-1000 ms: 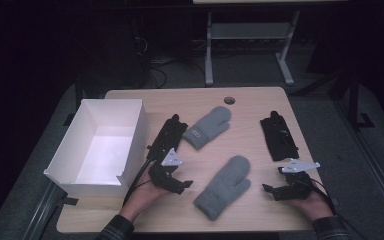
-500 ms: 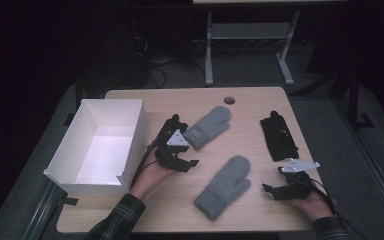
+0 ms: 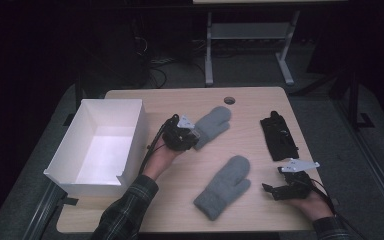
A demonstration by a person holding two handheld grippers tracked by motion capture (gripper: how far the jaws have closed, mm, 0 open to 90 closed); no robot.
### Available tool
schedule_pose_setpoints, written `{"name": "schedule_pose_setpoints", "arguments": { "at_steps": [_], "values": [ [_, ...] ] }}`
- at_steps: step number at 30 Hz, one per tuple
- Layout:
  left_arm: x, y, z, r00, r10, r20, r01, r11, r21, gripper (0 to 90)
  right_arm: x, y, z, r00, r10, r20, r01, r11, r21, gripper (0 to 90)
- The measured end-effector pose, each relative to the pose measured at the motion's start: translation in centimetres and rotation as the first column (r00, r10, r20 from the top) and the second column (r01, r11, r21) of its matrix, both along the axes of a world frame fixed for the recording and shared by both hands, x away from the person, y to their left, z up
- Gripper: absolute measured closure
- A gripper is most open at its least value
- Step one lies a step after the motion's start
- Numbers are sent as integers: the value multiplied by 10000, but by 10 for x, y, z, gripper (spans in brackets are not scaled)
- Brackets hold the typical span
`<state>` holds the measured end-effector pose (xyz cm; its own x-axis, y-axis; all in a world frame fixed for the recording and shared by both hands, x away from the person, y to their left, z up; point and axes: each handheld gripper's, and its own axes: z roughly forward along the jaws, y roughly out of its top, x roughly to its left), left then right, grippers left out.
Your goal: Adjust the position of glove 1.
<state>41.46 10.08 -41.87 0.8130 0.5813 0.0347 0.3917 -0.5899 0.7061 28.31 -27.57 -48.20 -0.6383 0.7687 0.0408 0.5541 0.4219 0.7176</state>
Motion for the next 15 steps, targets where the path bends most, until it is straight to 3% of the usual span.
{"name": "schedule_pose_setpoints", "arguments": {
  "at_steps": [4,6,12,15],
  "values": [
    [17,-1,1,9997,132,-180,-133,9999,-23,893,0,0,0,10000,-13,-3,13,10000,10,112],
    [26,-2,1,9991,247,-349,-251,9996,-109,895,0,0,0,10000,-26,-20,26,10000,-1,111],
    [49,-5,0,9988,410,-280,-411,9991,-46,895,0,0,0,10000,-14,-15,14,10000,-15,111],
    [57,-9,-4,9975,545,-440,-550,9984,-115,895,0,0,0,10000,-17,-17,17,10000,-12,111]
  ]
}}
